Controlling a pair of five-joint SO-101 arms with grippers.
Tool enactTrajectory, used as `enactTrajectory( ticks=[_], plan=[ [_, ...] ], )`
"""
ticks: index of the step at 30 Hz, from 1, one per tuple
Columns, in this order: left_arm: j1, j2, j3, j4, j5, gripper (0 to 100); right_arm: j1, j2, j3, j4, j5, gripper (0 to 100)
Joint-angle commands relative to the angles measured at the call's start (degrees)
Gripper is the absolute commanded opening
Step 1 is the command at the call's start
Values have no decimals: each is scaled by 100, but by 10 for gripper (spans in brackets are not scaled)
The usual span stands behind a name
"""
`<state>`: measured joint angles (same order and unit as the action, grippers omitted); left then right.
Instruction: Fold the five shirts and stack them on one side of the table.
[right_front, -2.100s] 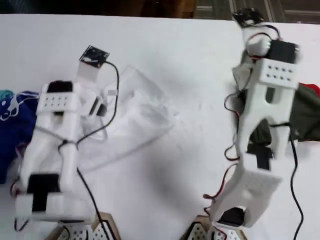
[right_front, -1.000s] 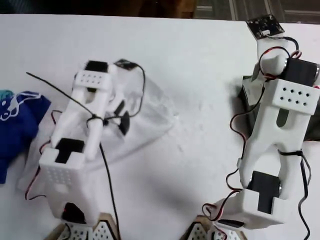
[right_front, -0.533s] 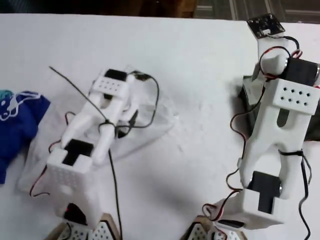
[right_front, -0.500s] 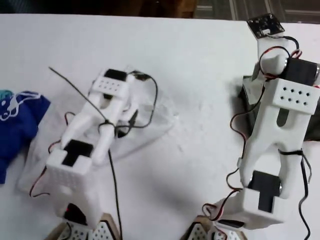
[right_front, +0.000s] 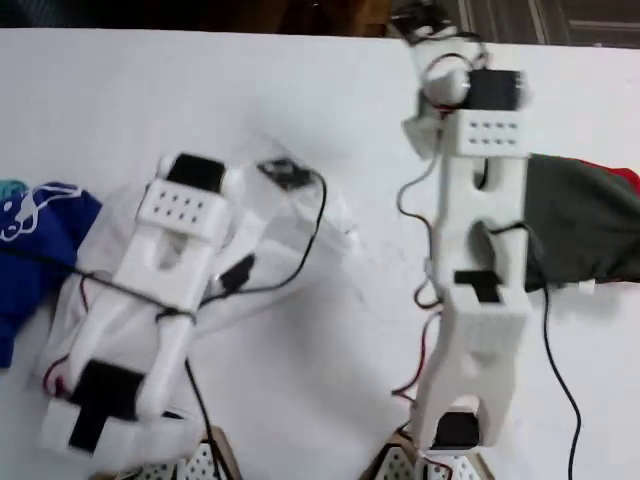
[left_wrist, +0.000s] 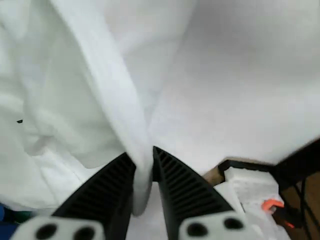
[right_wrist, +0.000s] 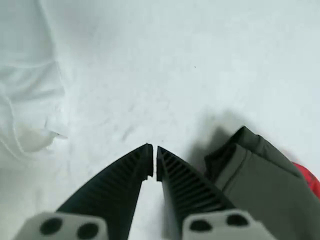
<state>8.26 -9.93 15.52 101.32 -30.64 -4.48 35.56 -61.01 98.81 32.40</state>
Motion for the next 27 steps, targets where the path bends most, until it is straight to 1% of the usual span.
enactTrajectory(
  ticks=[1,3,6,10,13,17,22,25,27],
  plan=[
    [-167,-1029,699,105,-932,27,-453,769,-932,-31,220,22],
    [-563,-1530,989,105,-1530,27,-646,1121,-1187,31,484,21],
    [-1433,-2119,1156,114,-2198,28,-866,1393,-1292,224,879,20],
    [-2365,-2479,1429,114,-2699,29,-1059,1657,-1284,171,932,20],
    [-2822,-2646,1604,114,-2892,30,-1191,1903,-1284,57,932,20],
    [-2989,-2813,1754,132,-2866,30,-1446,2255,-1345,22,932,20],
    [-3059,-3147,2009,132,-2857,30,-1780,2281,-1345,-444,941,20],
    [-3112,-3305,2123,132,-2857,29,-1807,2325,-1345,-716,967,20],
    [-3112,-3376,2158,132,-2848,28,-1789,2360,-1266,-769,1134,20]
  ],
)
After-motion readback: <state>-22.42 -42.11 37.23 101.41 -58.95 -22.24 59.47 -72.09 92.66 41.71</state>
